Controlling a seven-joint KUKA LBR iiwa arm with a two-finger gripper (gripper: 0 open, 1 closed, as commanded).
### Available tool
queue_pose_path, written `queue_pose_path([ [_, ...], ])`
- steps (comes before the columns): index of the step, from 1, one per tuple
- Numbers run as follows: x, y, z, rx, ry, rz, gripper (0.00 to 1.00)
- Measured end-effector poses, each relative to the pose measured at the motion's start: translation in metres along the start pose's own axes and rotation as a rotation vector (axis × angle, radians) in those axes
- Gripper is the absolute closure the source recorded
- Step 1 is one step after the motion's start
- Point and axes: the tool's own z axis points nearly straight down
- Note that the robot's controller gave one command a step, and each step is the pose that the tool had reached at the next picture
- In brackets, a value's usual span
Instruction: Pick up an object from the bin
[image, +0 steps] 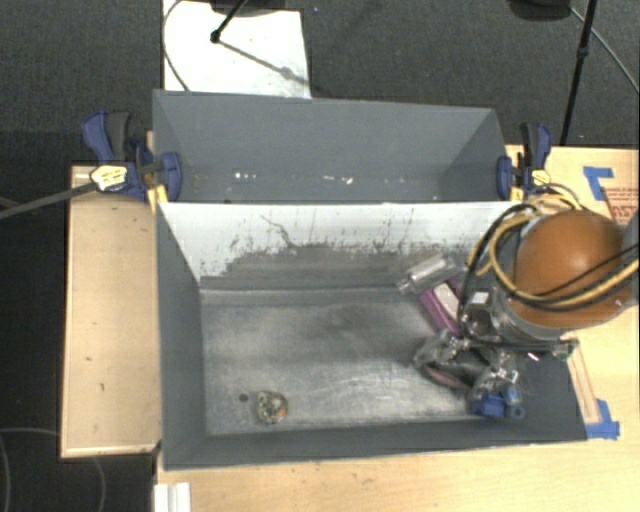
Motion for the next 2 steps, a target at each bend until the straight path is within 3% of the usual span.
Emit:
queue_pose_path([
  [1, -0.002, -0.022, 0.022, -0.014, 0.007, -0.226, 0.0],
  [2, 0.023, 0.013, 0.02, -0.001, 0.009, -0.665, 0.0],
])
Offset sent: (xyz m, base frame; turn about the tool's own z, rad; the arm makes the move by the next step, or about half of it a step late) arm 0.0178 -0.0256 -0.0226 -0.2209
